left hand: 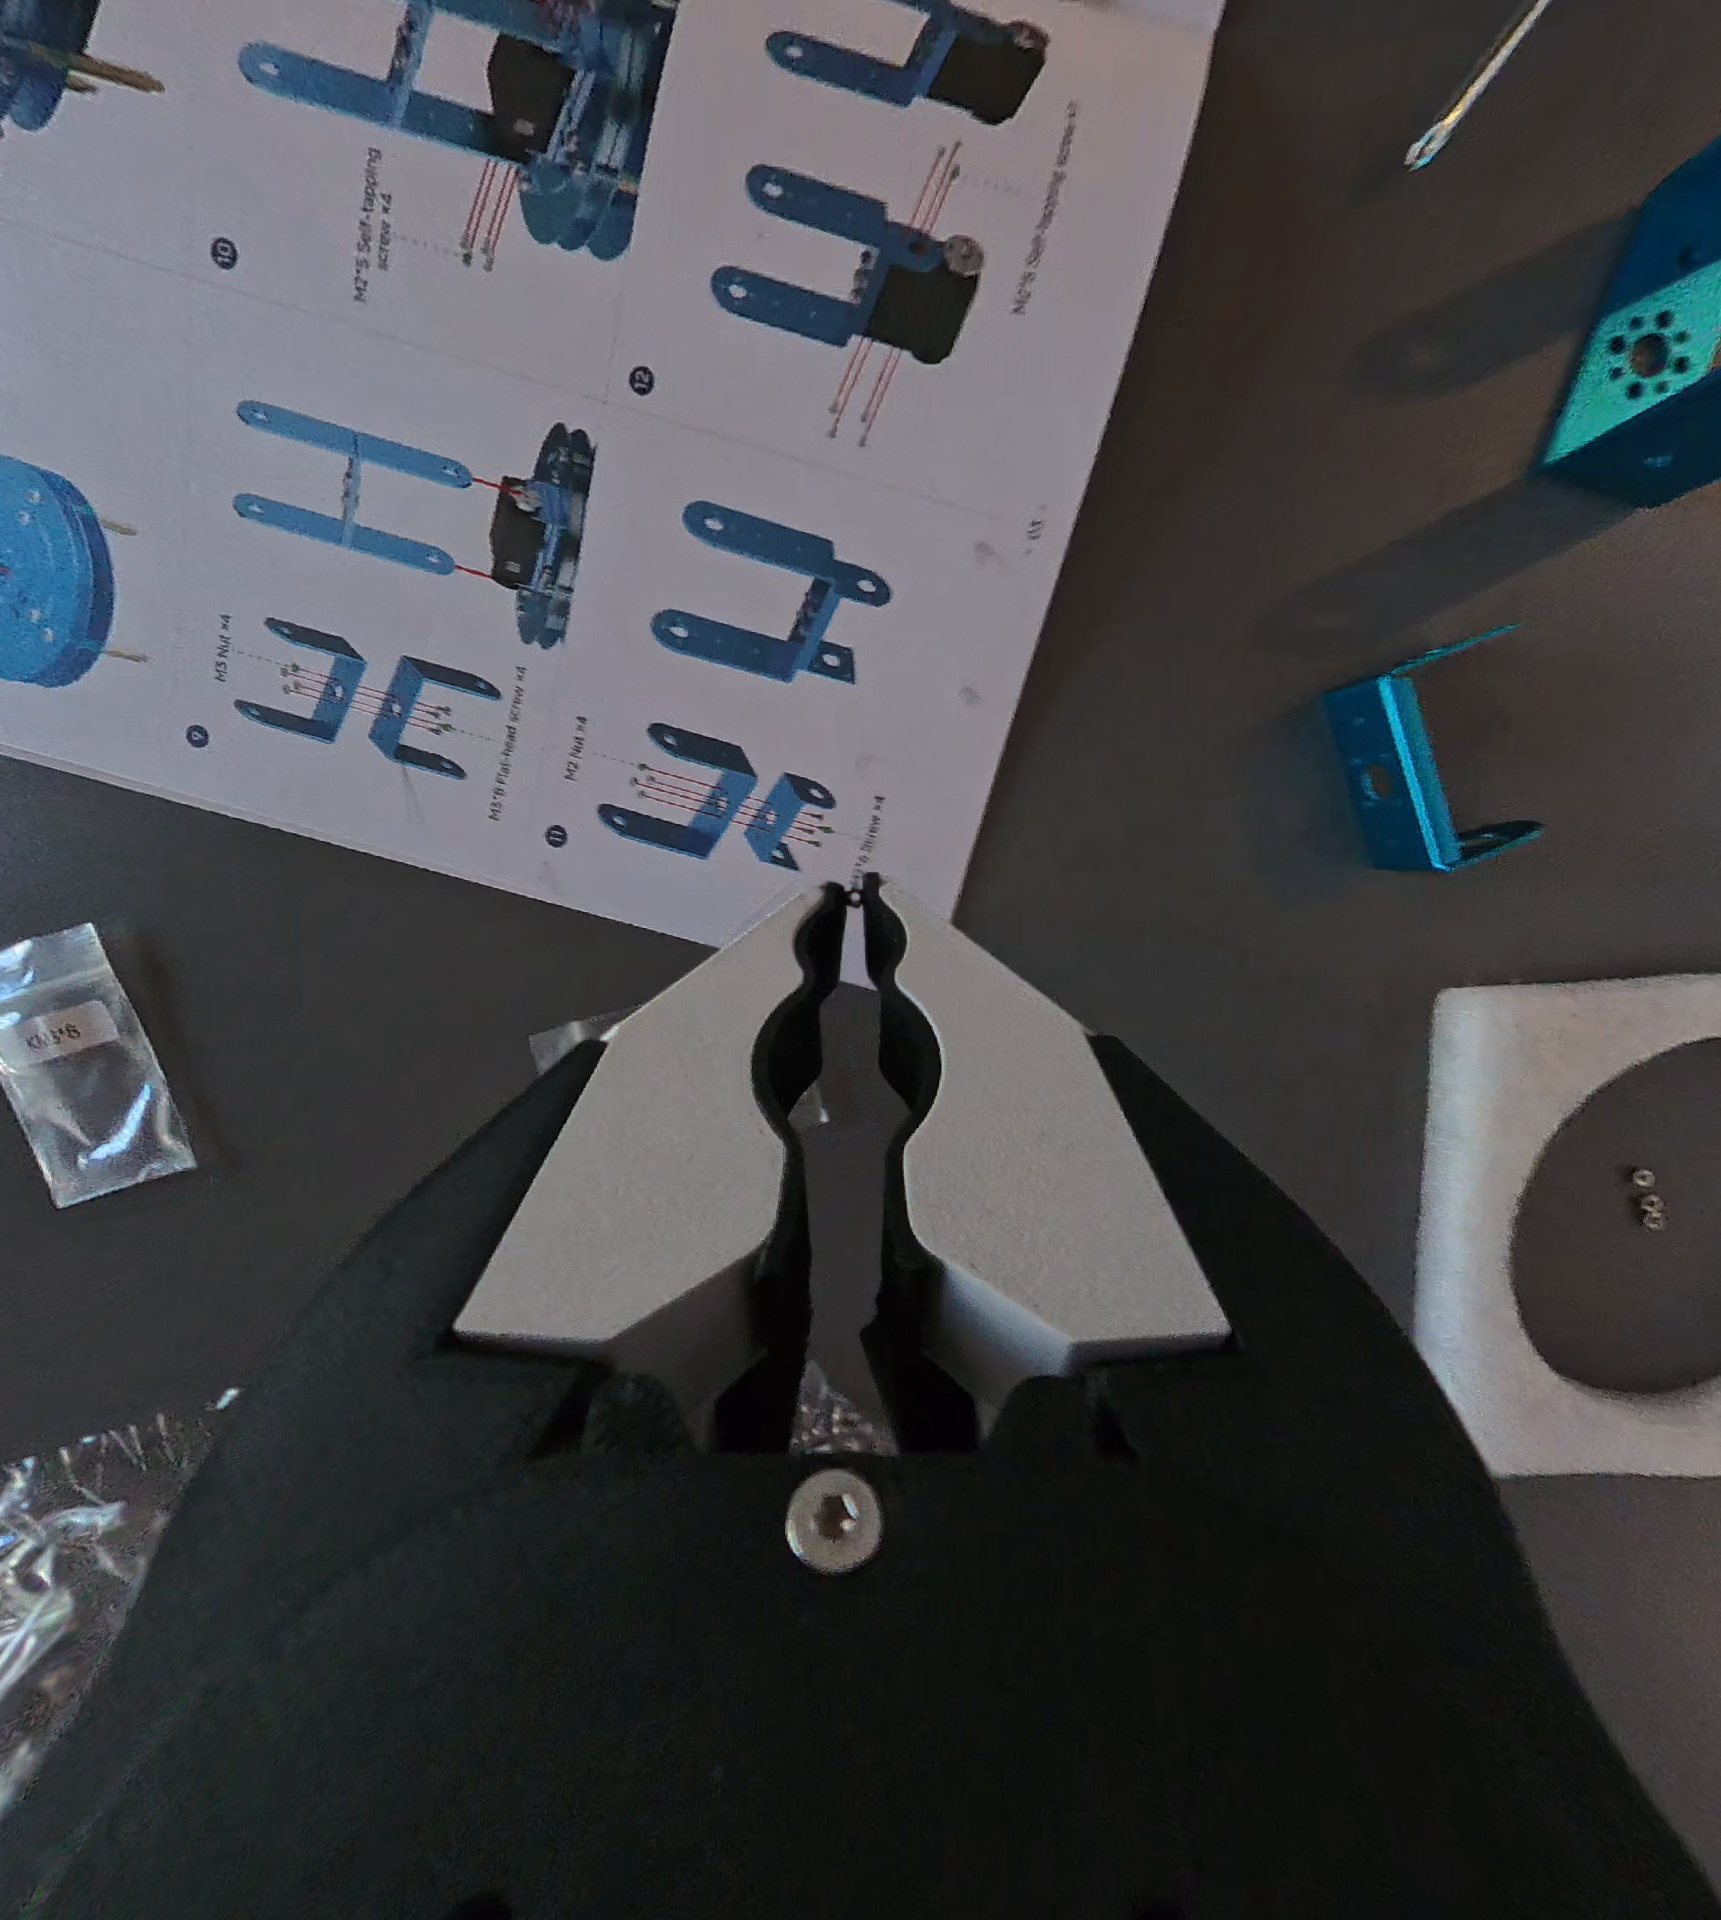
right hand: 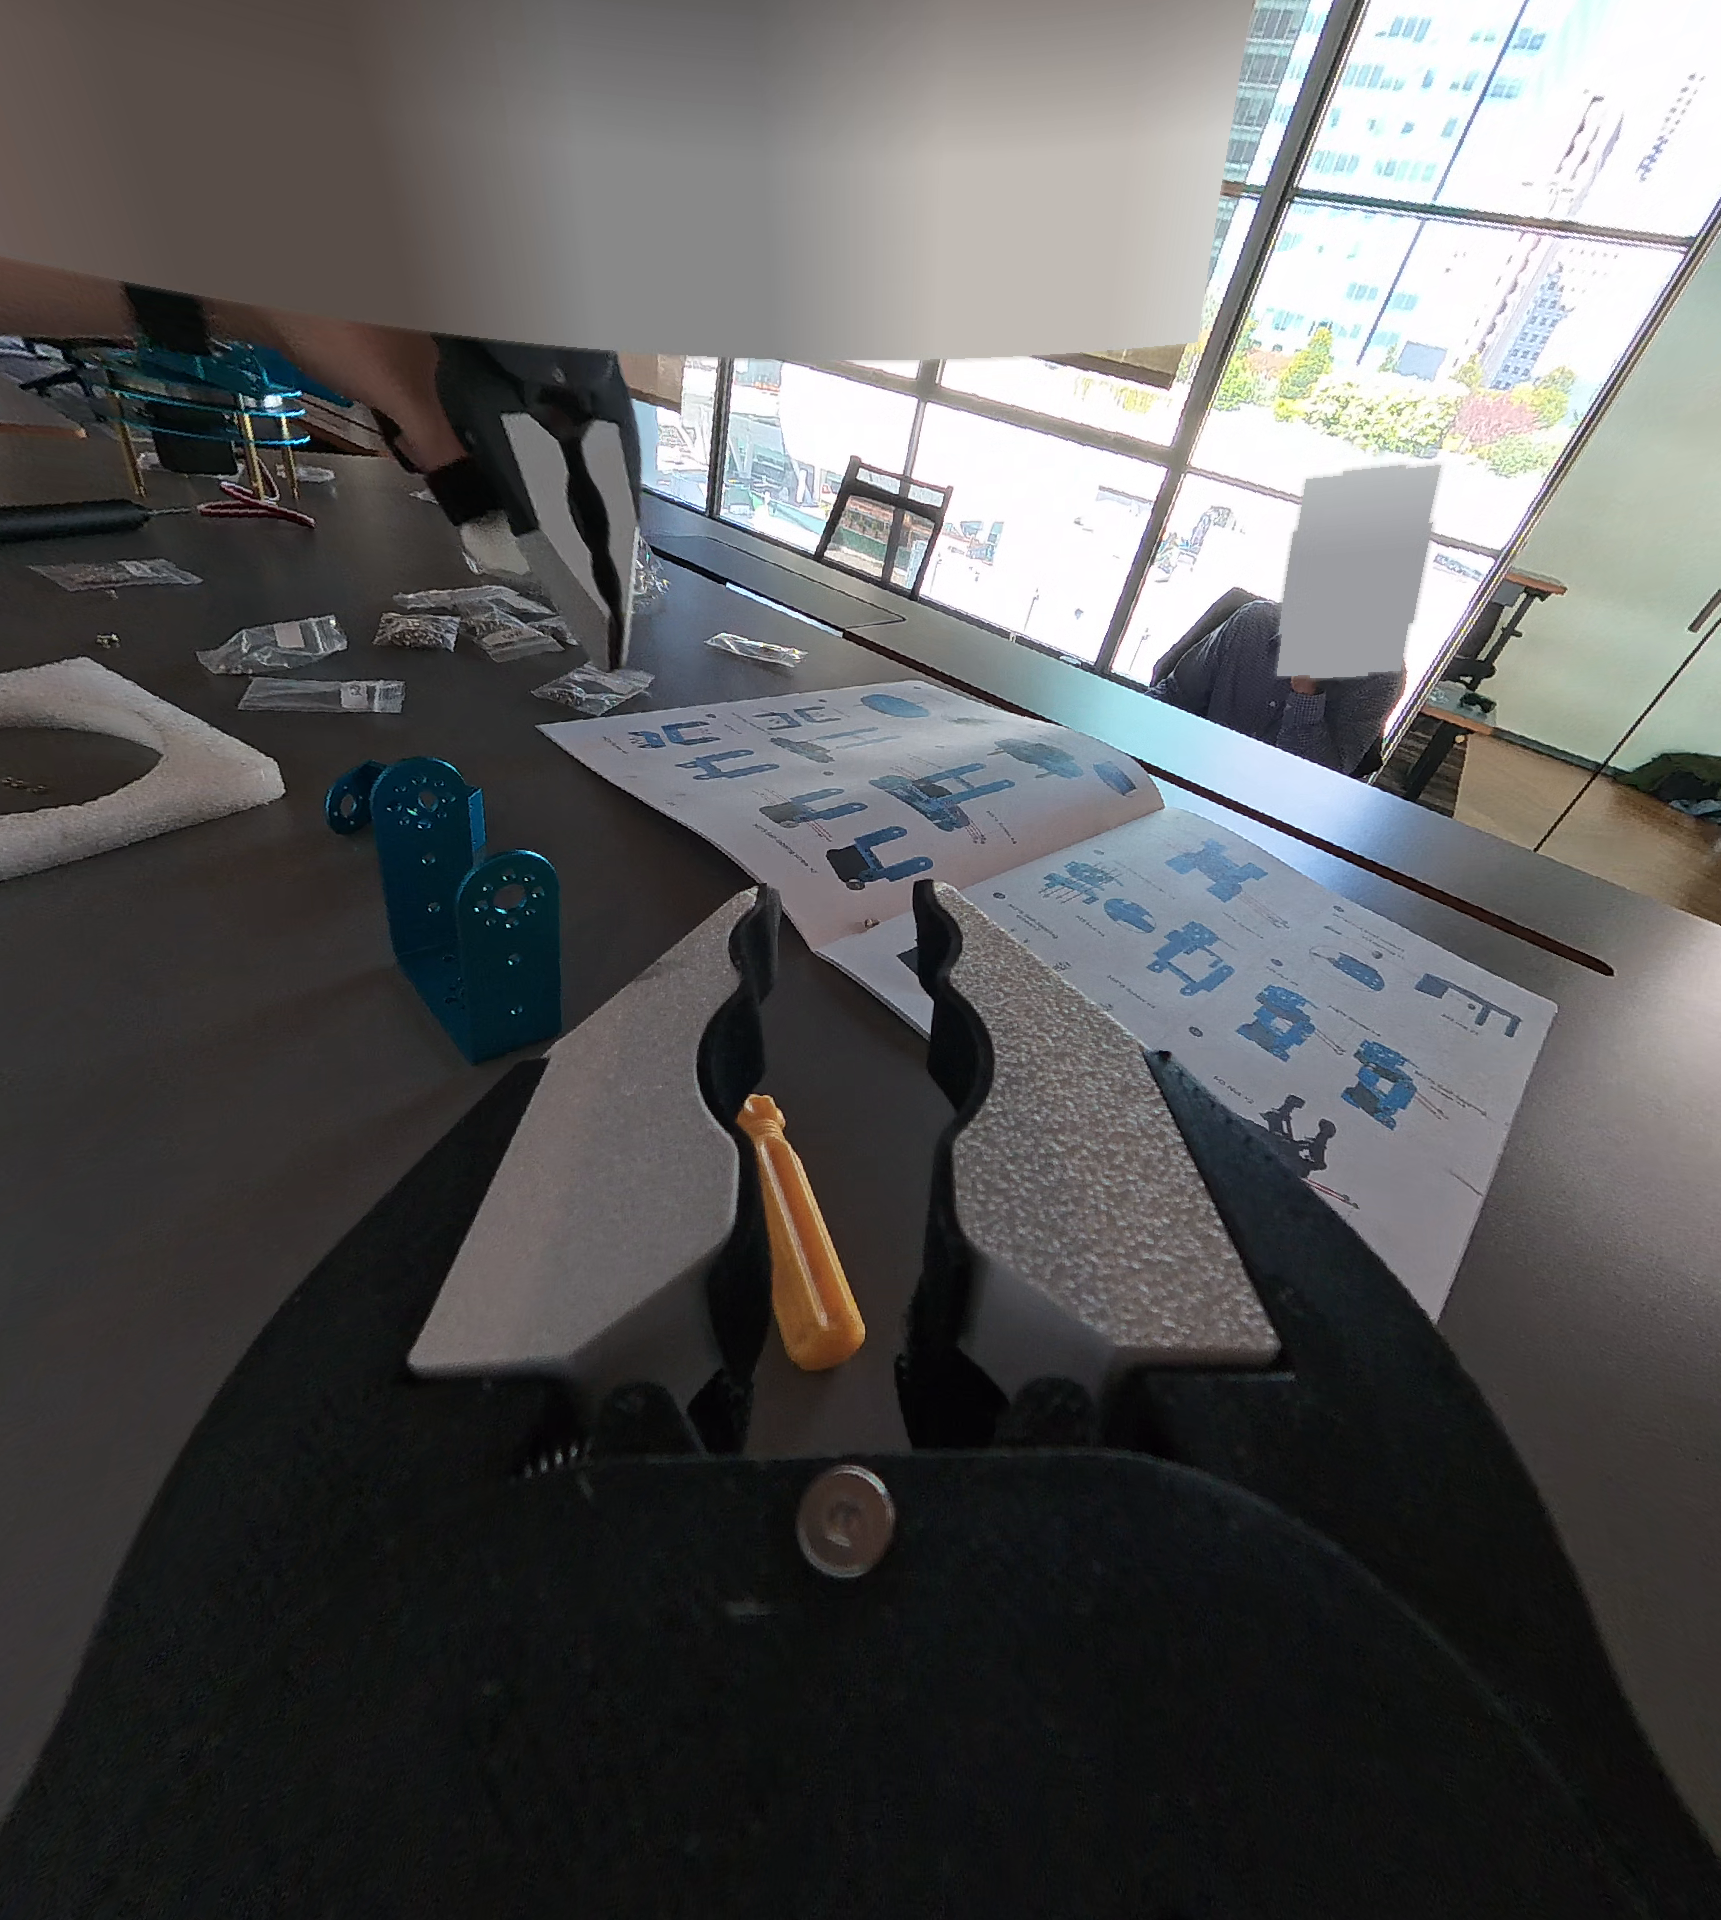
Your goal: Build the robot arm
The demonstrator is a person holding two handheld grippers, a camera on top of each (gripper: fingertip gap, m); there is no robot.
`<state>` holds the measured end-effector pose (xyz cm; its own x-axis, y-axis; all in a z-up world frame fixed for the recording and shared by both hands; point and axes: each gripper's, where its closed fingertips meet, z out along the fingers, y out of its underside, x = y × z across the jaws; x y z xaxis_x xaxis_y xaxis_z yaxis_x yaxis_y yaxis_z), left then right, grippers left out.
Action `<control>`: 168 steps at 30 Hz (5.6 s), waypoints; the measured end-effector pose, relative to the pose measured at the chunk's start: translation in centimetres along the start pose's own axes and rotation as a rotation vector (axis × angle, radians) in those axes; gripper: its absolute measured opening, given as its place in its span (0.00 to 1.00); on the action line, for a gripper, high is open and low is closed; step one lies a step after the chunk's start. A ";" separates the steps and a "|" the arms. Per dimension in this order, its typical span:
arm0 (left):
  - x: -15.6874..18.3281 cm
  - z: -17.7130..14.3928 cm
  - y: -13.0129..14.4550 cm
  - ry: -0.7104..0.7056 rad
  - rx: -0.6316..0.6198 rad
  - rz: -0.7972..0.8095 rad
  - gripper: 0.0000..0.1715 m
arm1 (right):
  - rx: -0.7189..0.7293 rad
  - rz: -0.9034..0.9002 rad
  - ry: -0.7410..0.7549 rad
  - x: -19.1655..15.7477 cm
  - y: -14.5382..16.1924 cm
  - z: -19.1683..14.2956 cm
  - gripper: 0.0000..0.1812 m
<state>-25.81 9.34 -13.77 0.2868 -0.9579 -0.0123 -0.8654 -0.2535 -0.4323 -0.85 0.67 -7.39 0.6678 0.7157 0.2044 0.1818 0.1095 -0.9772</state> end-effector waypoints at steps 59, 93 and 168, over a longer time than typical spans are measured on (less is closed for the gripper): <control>20.0 -14.3 11.5 -0.347 0.547 -0.516 0.07 | -0.778 -0.146 -0.785 -0.2 8.9 13.4 0.03; 12.8 -10.4 21.5 -0.478 0.323 -0.646 0.09 | -0.852 -0.619 -1.031 -21.7 4.3 18.6 0.10; 19.0 -3.4 9.4 0.122 0.131 -0.044 0.12 | -0.753 -0.022 -0.811 -28.5 1.1 10.1 0.04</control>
<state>-29.90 -11.73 -15.00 0.2648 -0.9574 0.1151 -0.7897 -0.2838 -0.5440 -26.98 -12.60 -14.86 0.0377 0.9886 -0.1461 0.7645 -0.1226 -0.6328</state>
